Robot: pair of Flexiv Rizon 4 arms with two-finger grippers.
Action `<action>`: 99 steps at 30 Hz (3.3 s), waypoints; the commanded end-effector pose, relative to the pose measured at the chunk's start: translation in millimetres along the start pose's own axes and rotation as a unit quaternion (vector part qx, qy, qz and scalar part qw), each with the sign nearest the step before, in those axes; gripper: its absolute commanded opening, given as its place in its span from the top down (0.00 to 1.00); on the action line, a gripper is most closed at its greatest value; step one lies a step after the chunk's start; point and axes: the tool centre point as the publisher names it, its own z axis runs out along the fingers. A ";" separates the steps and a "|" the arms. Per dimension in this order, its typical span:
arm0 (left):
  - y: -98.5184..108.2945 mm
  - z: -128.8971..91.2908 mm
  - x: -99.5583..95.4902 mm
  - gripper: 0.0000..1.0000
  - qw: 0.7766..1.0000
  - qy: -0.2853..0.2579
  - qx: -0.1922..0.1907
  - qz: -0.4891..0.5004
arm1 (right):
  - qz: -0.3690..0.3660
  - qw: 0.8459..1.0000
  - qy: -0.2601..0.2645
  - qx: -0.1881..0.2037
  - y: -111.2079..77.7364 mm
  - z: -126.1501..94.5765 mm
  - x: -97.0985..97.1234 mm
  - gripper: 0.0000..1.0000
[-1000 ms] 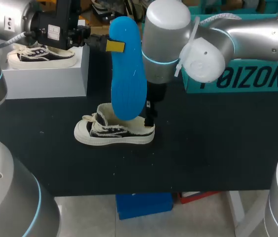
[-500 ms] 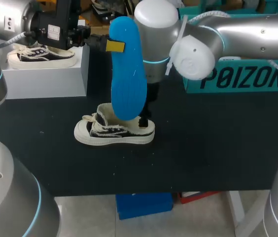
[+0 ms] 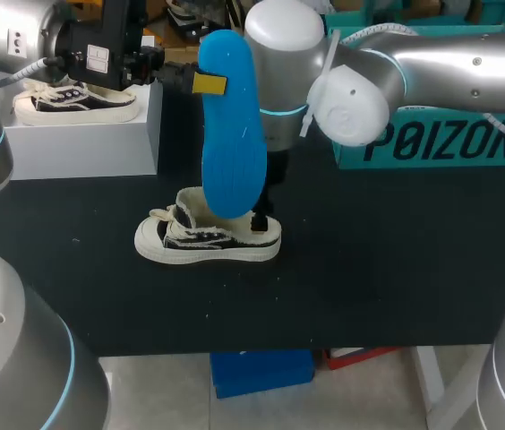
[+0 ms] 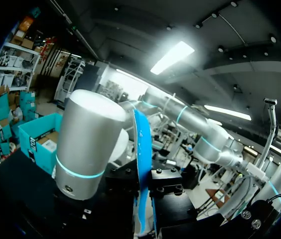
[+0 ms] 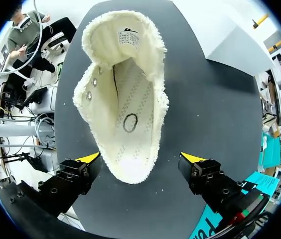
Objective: Take the shoe out of the shoebox, open the shoe tongue, remove and reinsert the insole, then place the shoe into the shoebox
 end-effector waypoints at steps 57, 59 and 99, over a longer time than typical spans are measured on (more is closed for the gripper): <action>0.9 1.4 -0.4 1.00 1.000 -0.001 0.001 0.001 | 0.018 0.950 -0.066 -0.304 -26.8 21.6 -2.5 0.00; 0.9 1.4 -0.4 1.00 1.000 -0.001 0.001 0.001 | 0.021 0.947 -0.063 -0.313 -27.2 24.9 -2.4 0.00; 0.9 1.4 -0.4 1.00 1.000 -0.001 0.001 0.001 | 0.052 0.914 -0.037 -0.401 -31.1 69.2 -1.6 0.00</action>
